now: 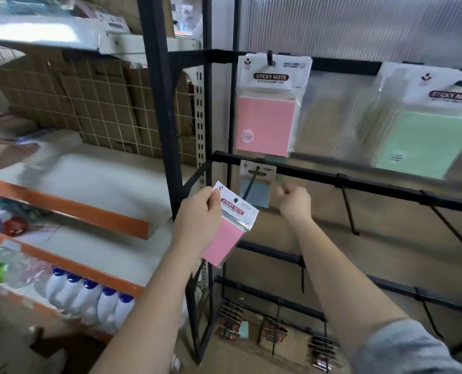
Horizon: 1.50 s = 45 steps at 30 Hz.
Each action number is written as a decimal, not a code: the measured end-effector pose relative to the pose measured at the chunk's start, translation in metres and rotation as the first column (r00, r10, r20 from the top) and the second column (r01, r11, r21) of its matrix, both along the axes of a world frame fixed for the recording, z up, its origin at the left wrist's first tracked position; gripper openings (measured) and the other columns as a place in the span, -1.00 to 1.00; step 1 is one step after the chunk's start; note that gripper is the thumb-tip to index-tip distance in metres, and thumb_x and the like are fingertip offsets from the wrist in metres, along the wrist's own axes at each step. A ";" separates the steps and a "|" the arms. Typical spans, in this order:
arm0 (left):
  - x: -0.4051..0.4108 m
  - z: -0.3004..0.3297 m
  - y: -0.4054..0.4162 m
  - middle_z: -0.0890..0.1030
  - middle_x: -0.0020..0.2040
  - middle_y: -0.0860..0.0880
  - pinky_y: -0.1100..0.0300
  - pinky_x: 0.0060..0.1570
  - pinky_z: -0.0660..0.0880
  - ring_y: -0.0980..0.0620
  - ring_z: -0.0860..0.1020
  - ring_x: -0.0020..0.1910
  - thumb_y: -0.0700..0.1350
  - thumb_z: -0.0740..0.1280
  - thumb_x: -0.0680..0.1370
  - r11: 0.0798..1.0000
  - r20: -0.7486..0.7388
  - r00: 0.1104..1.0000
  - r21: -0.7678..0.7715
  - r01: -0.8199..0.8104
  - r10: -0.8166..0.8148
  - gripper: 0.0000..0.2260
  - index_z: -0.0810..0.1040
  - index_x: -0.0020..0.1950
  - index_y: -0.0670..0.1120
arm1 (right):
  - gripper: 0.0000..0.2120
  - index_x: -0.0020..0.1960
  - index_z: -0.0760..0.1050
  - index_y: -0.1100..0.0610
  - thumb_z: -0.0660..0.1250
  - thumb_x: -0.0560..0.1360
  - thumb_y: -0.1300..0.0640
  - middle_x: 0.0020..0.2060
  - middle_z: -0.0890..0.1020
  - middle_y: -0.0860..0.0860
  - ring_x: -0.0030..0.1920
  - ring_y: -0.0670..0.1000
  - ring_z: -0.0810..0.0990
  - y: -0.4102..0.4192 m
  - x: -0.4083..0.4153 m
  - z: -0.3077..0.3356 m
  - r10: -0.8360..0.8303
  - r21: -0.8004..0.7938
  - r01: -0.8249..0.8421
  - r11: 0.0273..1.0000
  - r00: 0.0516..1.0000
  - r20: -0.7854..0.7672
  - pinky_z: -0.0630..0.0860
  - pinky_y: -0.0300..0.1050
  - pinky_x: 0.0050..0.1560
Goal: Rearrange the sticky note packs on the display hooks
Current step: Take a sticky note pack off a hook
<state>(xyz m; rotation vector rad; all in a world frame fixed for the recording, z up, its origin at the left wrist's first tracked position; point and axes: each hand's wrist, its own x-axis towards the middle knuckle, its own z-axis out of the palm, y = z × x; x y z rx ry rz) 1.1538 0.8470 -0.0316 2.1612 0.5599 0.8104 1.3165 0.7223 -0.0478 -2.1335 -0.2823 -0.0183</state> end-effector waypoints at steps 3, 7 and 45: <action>-0.006 0.007 0.006 0.50 -0.36 0.08 0.46 -0.59 0.27 0.34 0.49 -0.41 0.05 0.08 0.63 0.999 -0.015 0.999 0.008 -0.049 0.049 -0.69 0.31 -0.31 0.03 | -0.75 0.12 0.46 0.33 0.12 0.60 0.19 -0.01 0.56 0.21 -0.06 0.14 0.49 0.016 0.008 -0.005 0.013 -0.102 -0.019 0.995 0.998 -0.058 0.33 -0.15 -0.11; -0.013 0.014 0.010 0.51 -0.31 0.07 0.38 -0.51 0.32 0.16 0.51 -0.41 0.09 0.06 0.62 0.995 -0.010 0.995 0.002 -0.097 0.097 -0.70 0.35 -0.25 -0.01 | -0.77 0.16 0.42 0.31 0.12 0.59 0.22 0.00 0.55 0.20 -0.25 0.01 0.42 0.029 0.011 -0.014 -0.023 0.001 0.024 1.000 0.989 -0.145 0.33 -0.19 -0.24; -0.027 0.035 0.051 0.57 -0.16 0.05 0.11 -0.36 0.52 0.07 0.57 -0.26 0.12 0.05 0.62 0.998 0.111 0.992 0.035 -0.059 0.055 -0.69 0.38 -0.17 -0.04 | -0.68 -0.21 0.52 0.16 0.16 0.62 0.04 -0.33 0.58 0.02 -0.38 -0.11 0.44 0.020 -0.077 -0.024 -0.020 0.281 -0.015 0.959 0.993 0.118 0.30 -0.25 -0.37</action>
